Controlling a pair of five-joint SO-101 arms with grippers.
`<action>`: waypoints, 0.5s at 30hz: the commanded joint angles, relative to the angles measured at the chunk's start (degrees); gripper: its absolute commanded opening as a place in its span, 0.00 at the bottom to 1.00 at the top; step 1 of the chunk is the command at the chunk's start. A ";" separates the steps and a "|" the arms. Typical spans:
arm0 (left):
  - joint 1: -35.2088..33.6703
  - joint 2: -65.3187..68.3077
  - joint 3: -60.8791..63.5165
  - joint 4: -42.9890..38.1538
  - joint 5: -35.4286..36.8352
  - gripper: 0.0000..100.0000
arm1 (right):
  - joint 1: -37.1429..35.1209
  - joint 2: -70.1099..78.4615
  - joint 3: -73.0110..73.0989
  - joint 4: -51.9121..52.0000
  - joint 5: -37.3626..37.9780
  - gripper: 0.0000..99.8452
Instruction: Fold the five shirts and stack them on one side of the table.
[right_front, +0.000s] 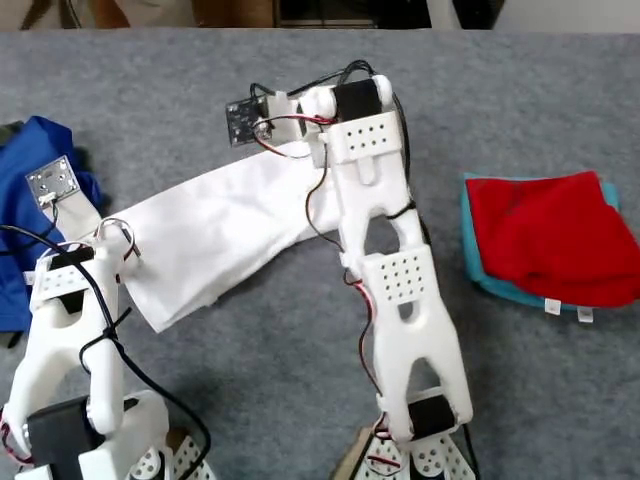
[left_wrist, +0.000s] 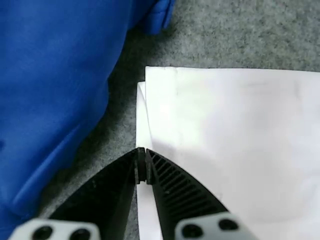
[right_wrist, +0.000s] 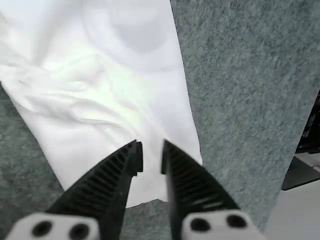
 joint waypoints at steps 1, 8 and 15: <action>-0.09 -0.31 -2.02 -0.18 -0.18 0.02 | 2.42 -2.77 1.54 1.23 -3.25 0.00; -0.09 -0.31 -2.02 -0.18 -0.18 0.02 | -0.31 -10.86 22.73 1.05 -7.30 0.00; -0.09 -0.31 -2.02 -0.18 -0.18 0.02 | -3.12 -11.47 35.03 -9.67 -7.38 0.00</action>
